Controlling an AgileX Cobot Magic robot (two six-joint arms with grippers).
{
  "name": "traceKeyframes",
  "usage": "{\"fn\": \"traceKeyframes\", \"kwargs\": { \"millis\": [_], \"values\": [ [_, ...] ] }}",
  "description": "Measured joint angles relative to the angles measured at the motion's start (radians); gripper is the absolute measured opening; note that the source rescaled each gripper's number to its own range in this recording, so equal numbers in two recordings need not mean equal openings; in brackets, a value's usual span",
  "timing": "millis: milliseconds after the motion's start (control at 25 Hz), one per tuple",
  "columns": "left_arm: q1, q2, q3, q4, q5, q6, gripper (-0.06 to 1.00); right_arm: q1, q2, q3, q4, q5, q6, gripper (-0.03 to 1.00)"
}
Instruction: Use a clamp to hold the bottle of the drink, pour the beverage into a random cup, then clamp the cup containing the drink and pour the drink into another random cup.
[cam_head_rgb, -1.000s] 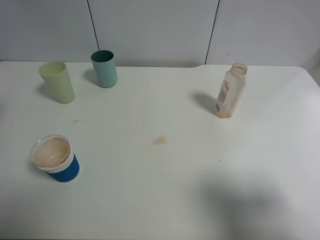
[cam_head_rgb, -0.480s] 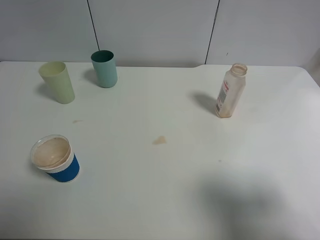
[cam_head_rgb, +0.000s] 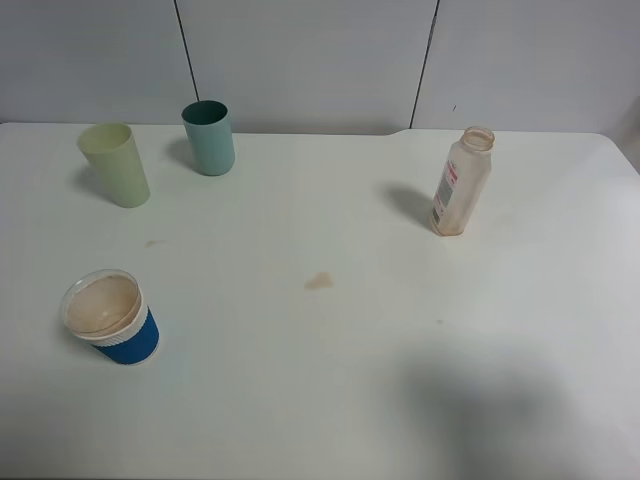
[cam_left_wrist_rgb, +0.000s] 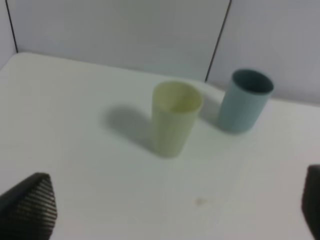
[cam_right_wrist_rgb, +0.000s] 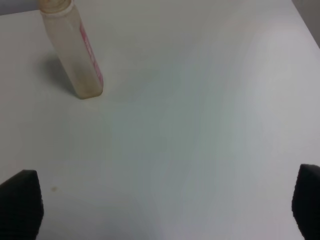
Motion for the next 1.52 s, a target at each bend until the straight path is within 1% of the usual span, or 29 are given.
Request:
{"fn": "traceKeyframes", "kwargs": {
  "millis": [160, 240, 360, 440, 480, 600, 640, 680, 760, 840, 920, 1000, 1160, 1520],
  "values": [
    [0.000, -0.032, -0.019, 0.037, 0.112, -0.004, 1.00, 0.000, 0.000, 0.000, 0.000, 0.000, 0.000, 1.00],
    [0.000, -0.063, -0.019, 0.044, 0.152, -0.036, 1.00, 0.000, 0.000, 0.000, 0.000, 0.000, 0.000, 1.00],
    [0.000, -0.111, -0.023, 0.061, 0.160, -0.074, 1.00, 0.000, 0.000, 0.000, 0.000, 0.000, 0.000, 1.00],
    [0.000, -0.127, -0.028, 0.069, 0.166, -0.081, 1.00, 0.000, 0.000, 0.000, 0.000, 0.000, 0.000, 1.00],
    [0.000, -0.165, -0.046, 0.093, 0.195, -0.100, 1.00, 0.000, 0.000, 0.000, 0.000, 0.000, 0.000, 1.00],
    [0.000, -0.210, -0.067, 0.125, 0.287, -0.109, 1.00, 0.000, 0.000, 0.000, 0.000, 0.000, 0.000, 1.00],
    [0.000, -0.210, -0.067, 0.125, 0.287, -0.109, 1.00, 0.000, 0.000, 0.000, 0.000, 0.000, 0.000, 1.00],
    [0.000, -0.228, -0.074, 0.137, 0.321, -0.109, 1.00, 0.000, 0.000, 0.000, 0.000, 0.000, 0.000, 1.00],
    [0.015, -0.261, -0.087, 0.171, 0.387, -0.109, 1.00, 0.000, 0.000, 0.000, 0.000, 0.000, 0.000, 1.00],
    [0.037, -0.277, -0.094, 0.193, 0.426, -0.109, 1.00, 0.000, 0.000, 0.000, 0.000, 0.000, 0.000, 1.00],
    [0.080, -0.285, -0.108, 0.213, 0.478, -0.109, 1.00, 0.000, 0.000, 0.000, 0.000, 0.000, 0.000, 1.00],
    [0.129, -0.287, -0.115, 0.214, 0.528, -0.103, 1.00, 0.000, 0.000, 0.000, 0.000, 0.000, 0.000, 1.00],
    [0.187, -0.287, -0.114, 0.191, 0.561, -0.056, 1.00, 0.000, 0.000, 0.000, 0.000, 0.000, 0.000, 1.00],
    [0.191, -0.287, -0.066, 0.187, 0.543, -0.045, 1.00, 0.000, 0.000, 0.000, 0.000, 0.000, 0.000, 1.00]
  ]
}}
